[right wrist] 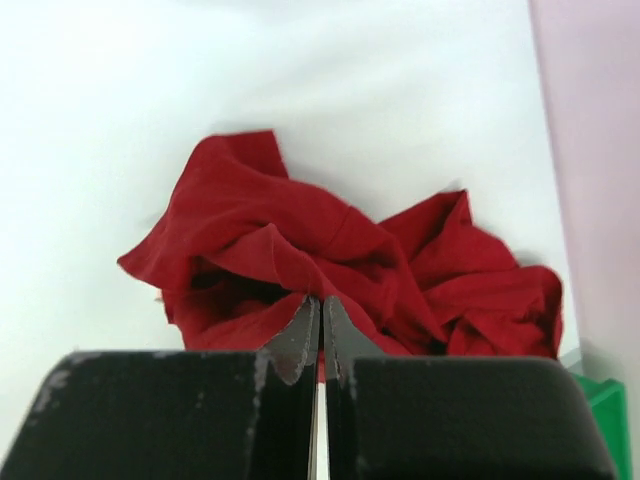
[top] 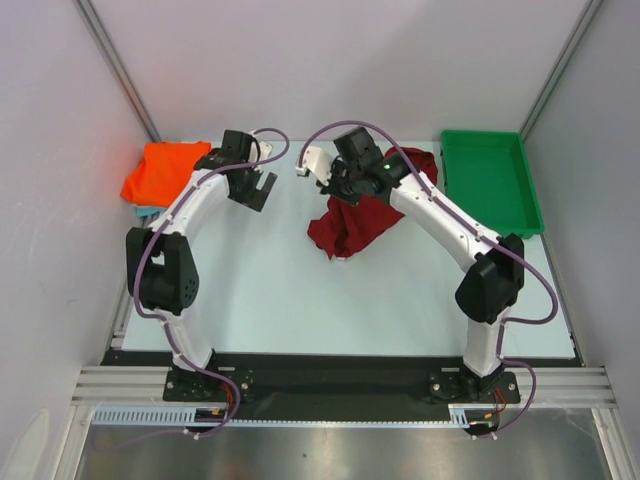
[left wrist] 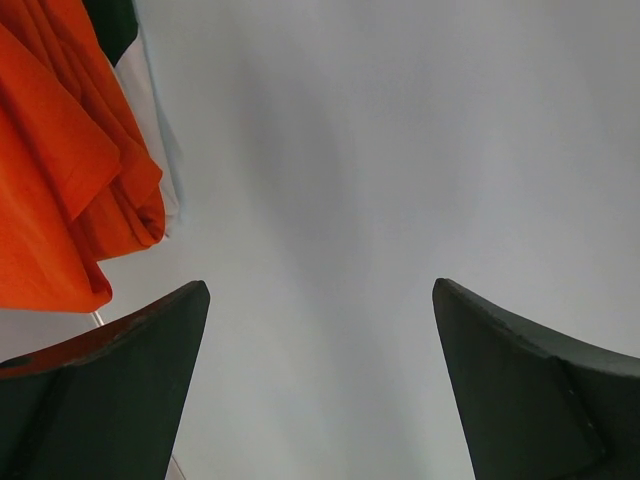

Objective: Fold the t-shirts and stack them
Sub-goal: Flatten the tshirt out

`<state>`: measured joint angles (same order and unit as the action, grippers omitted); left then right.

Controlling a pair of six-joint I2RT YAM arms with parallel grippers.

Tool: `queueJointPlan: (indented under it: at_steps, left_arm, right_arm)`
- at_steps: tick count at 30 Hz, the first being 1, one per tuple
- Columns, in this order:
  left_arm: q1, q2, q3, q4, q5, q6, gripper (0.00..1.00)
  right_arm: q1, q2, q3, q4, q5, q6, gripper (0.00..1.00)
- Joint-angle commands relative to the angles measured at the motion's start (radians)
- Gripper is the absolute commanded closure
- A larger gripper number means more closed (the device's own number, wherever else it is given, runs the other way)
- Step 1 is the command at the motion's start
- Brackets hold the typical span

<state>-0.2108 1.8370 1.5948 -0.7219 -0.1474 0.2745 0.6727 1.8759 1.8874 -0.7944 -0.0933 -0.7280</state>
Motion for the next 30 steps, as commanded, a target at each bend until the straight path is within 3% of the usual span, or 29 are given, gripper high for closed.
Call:
queueJointPlan:
  at_steps: [1,9,13,20,26,30]
  left_arm:
    - [0.008,-0.036,0.028,-0.004,-0.026,0.011,0.00]
    - [0.122,-0.251,-0.157,0.021,0.140,-0.061,0.00]
    - [0.146,-0.393,-0.344,0.097,0.091,0.044,0.00]
    - [0.179,-0.427,-0.368,0.105,0.074,0.025,0.00]
    - [0.179,-0.400,-0.340,0.104,0.086,-0.020,0.00]
    - [0.179,-0.372,-0.319,0.090,0.107,-0.044,0.00]
  right_arm:
    - [0.025,0.012,0.119,0.029,0.003,0.027,1.00]
    - [0.112,0.106,0.366,0.064,-0.016,-0.083,1.00]
    - [0.175,0.127,0.513,0.142,-0.020,-0.065,1.00]
    - [0.212,0.088,0.596,0.409,0.032,-0.027,1.00]
    - [0.084,0.069,0.650,0.563,0.076,-0.002,1.00]
    - [-0.062,-0.004,0.552,0.485,0.084,0.054,1.00]
